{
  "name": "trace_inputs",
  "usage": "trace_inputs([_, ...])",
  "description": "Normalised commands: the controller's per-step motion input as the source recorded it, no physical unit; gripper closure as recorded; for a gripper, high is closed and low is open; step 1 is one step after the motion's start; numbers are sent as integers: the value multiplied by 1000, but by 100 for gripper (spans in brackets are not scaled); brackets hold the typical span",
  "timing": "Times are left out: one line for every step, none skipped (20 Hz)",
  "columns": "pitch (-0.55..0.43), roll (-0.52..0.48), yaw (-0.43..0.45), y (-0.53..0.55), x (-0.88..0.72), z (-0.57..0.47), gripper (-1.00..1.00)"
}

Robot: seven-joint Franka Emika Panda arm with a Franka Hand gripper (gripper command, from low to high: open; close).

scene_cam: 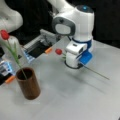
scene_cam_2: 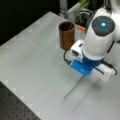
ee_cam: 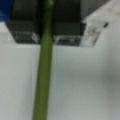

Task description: Flower insertion into a vase

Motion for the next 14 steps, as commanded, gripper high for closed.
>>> trace_inputs([-39, 182, 8, -239, -352, 299, 100])
trace_inputs([-42, 195, 6, -253, -351, 298, 100])
trace_inputs([-38, 214, 10, -272, -354, 307, 100])
trace_inputs([-37, 229, 10, -290, -357, 324, 100])
trace_inputs([-37, 229, 5, -289, -345, 307, 100])
trace_inputs([-40, 225, -4, -218, -273, 136, 100])
trace_inputs([-9, 213, 7, -241, -284, 175, 100])
trace_inputs([-5, 209, 7, -236, -279, 168, 100])
trace_inputs([12, 193, -1, -241, -289, 171, 100])
trace_inputs([16, 175, -6, -243, -294, 183, 100])
trace_inputs([12, 166, -6, -230, -290, 174, 100])
trace_inputs([6, 134, -23, -233, -300, 172, 100])
trace_inputs([-6, 121, -30, -227, -303, 152, 100])
trace_inputs([-13, 119, -31, -208, -297, 127, 100])
